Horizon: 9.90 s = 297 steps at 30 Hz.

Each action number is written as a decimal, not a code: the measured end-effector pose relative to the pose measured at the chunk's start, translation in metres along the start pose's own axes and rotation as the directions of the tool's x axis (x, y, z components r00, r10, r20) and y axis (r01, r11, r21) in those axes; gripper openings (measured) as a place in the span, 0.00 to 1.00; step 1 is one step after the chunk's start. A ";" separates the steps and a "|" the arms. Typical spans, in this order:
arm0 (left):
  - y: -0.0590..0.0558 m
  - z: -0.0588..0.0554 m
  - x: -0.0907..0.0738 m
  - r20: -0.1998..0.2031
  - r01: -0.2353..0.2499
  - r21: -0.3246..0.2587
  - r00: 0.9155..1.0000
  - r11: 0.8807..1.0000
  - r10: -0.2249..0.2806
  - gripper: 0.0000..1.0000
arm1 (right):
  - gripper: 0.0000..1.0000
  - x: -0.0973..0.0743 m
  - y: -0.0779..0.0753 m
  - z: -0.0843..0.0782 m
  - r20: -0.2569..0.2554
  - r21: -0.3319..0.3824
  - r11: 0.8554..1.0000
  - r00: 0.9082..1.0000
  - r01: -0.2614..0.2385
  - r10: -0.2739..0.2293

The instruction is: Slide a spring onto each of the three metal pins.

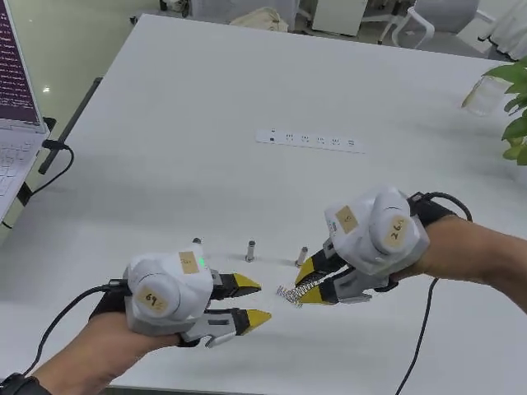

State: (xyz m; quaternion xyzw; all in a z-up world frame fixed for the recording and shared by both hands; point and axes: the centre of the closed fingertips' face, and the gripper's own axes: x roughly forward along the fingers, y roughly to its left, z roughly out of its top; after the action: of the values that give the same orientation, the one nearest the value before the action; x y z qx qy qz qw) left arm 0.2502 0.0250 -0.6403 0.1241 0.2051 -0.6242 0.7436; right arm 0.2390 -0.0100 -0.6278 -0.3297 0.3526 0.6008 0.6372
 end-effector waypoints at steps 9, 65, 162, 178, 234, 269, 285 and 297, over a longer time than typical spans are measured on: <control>0.015 -0.018 -0.017 -0.009 -0.076 -0.053 0.997 0.996 0.075 0.19 | 0.08 0.003 -0.007 -0.005 -0.013 0.014 1.000 1.000 0.009 -0.009; 0.079 -0.096 -0.123 -0.106 -0.388 -0.248 0.922 0.888 0.373 0.65 | 0.08 0.057 -0.091 -0.028 -0.174 0.010 1.000 0.985 0.017 -0.014; 0.094 -0.109 -0.146 -0.118 -0.444 -0.330 0.895 0.833 0.430 0.65 | 0.09 0.116 -0.143 -0.025 -0.298 -0.061 0.995 0.953 -0.081 0.059; 0.095 -0.110 -0.146 -0.120 -0.446 -0.332 0.894 0.831 0.432 0.64 | 0.09 0.129 -0.141 -0.029 -0.311 -0.068 0.994 0.948 -0.090 0.064; 0.092 -0.091 -0.139 -0.101 -0.423 -0.287 0.905 0.859 0.412 0.64 | 0.26 0.097 -0.139 -0.030 -0.241 -0.025 0.998 0.968 0.060 -0.064; 0.089 -0.080 -0.129 -0.088 -0.396 -0.283 0.918 0.874 0.387 0.66 | 0.38 0.051 -0.109 -0.061 0.007 0.398 0.878 0.956 0.267 -0.294; 0.089 -0.075 -0.124 -0.089 -0.386 -0.277 0.922 0.880 0.376 0.66 | 0.53 0.033 -0.091 -0.062 0.099 0.539 0.788 0.906 0.298 -0.410; 0.090 -0.073 -0.120 -0.096 -0.380 -0.273 0.925 0.884 0.368 0.66 | 0.63 0.019 -0.064 -0.074 0.128 0.642 0.705 0.865 0.300 -0.485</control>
State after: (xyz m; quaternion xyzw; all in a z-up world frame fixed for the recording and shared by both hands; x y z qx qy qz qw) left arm 0.3111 0.1799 -0.6563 0.0652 0.2807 -0.4299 0.8556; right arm 0.2992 -0.0661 -0.6837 -0.0867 0.3492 0.3464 0.8664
